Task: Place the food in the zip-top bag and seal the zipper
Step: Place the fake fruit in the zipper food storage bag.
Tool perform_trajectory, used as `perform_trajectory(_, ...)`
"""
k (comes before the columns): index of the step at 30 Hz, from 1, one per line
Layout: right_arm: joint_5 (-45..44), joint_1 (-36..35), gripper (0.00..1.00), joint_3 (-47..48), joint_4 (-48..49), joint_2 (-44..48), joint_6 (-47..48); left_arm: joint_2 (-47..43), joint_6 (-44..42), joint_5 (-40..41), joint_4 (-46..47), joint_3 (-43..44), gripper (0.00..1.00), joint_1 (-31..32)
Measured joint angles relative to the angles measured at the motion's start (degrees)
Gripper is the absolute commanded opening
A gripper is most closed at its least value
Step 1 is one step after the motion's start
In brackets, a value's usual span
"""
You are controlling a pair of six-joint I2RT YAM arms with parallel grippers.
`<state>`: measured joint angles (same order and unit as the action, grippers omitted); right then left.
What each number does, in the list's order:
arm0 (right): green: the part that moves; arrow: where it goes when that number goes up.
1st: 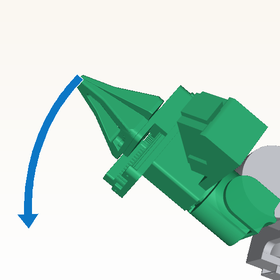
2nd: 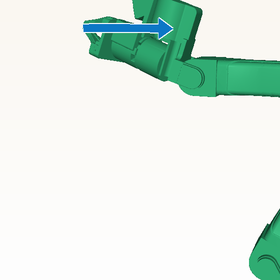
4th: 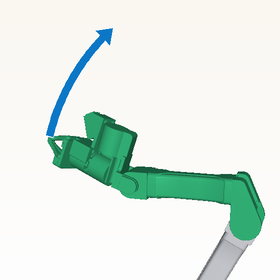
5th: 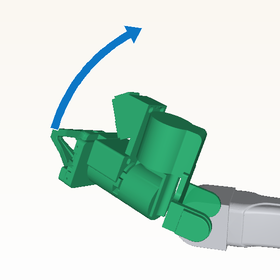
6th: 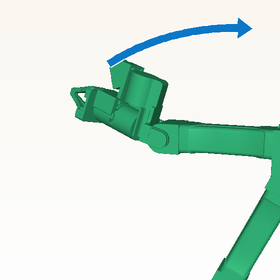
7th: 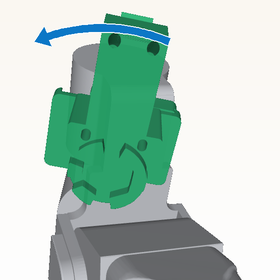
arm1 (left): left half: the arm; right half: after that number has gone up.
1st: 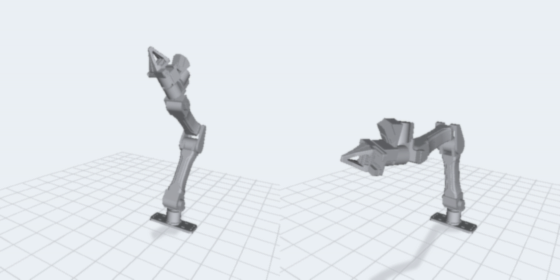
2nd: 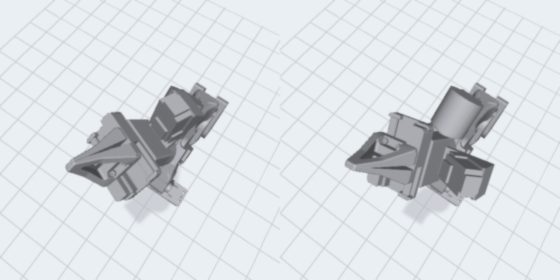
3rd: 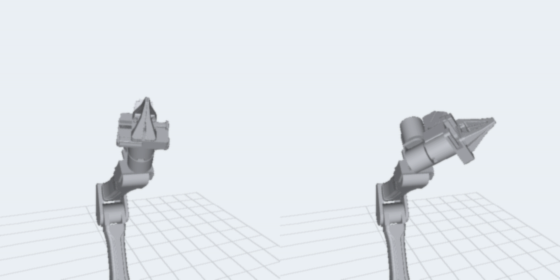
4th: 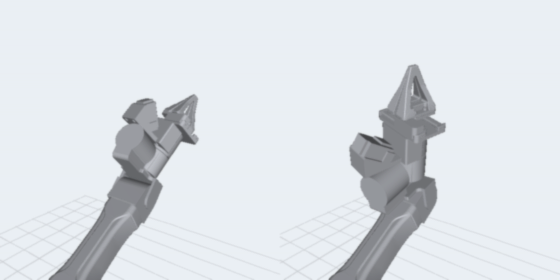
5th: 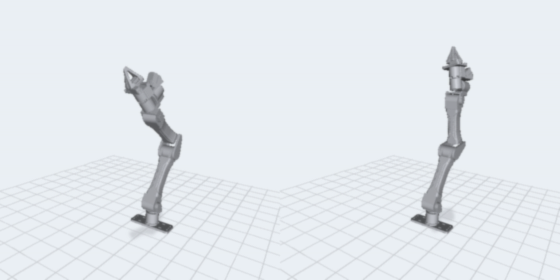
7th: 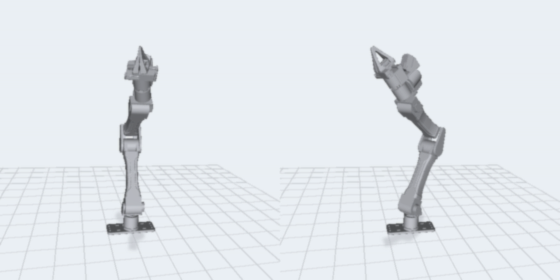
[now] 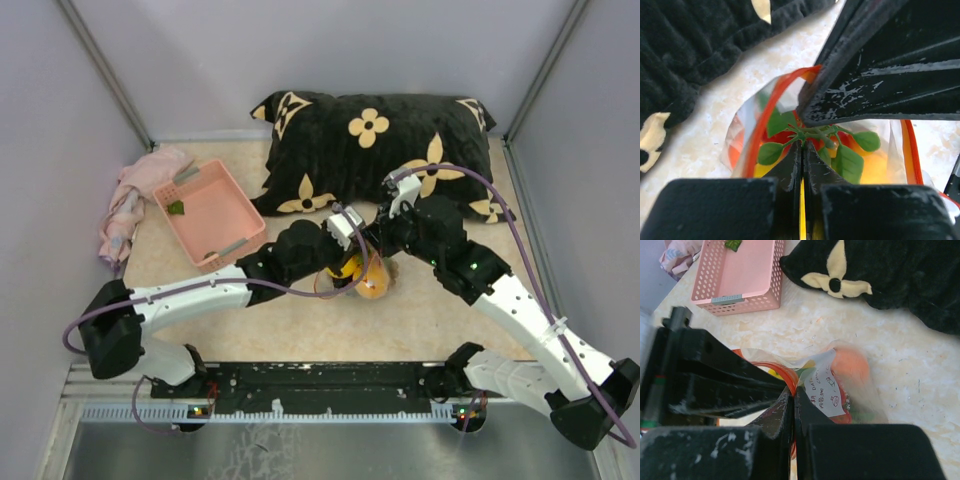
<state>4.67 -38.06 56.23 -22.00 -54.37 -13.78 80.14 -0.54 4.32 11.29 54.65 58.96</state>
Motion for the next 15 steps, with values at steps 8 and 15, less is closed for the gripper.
perform_trajectory(8, 0.81, 0.0, 0.0, 0.0, -0.35, 0.11, -0.42, 5.38, 2.19, 9.25, -4.63, 3.8, 0.14, 1.42)
perform_trajectory(15, -0.04, 0.0, 0.0, 0.0, -0.28, 2.16, -0.39, 3.82, 5.68, 10.6, -9.73, 5.75, 0.44, 1.42)
